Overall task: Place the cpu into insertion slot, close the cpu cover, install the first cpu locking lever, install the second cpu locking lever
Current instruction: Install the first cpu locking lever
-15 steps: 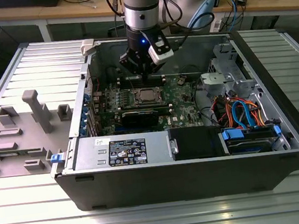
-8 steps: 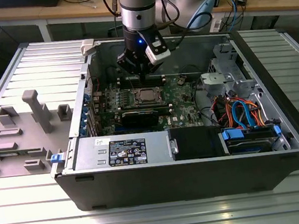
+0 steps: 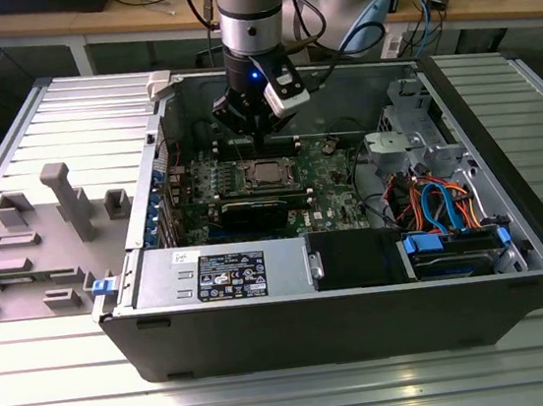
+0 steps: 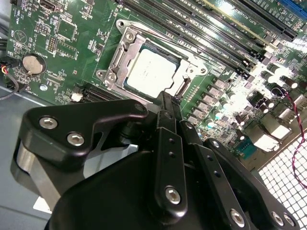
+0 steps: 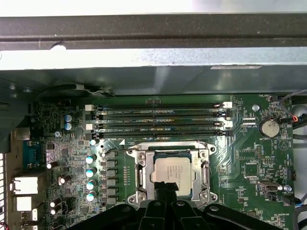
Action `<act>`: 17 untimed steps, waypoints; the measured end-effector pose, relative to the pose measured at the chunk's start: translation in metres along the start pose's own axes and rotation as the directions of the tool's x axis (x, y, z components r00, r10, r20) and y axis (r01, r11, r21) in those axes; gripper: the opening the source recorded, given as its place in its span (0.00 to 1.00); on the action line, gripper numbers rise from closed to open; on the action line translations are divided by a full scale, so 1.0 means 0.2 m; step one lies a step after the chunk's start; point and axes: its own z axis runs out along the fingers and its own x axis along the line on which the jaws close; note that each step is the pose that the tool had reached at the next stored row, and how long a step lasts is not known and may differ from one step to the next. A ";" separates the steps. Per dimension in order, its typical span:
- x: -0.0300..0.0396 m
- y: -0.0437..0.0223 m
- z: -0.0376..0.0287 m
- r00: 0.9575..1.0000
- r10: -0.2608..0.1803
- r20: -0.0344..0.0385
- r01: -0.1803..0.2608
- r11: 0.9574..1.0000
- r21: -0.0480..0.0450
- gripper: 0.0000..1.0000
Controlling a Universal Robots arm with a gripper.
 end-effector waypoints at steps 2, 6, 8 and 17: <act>0.000 0.000 0.000 1.000 0.000 0.000 0.000 1.000 0.000 0.11; 0.010 0.000 0.000 1.000 0.000 0.000 0.000 1.000 0.000 0.11; 0.028 -0.001 -0.001 1.000 0.000 0.000 0.000 1.000 0.000 0.11; 0.128 -0.003 -0.002 1.000 -0.003 0.000 0.003 1.000 0.000 0.11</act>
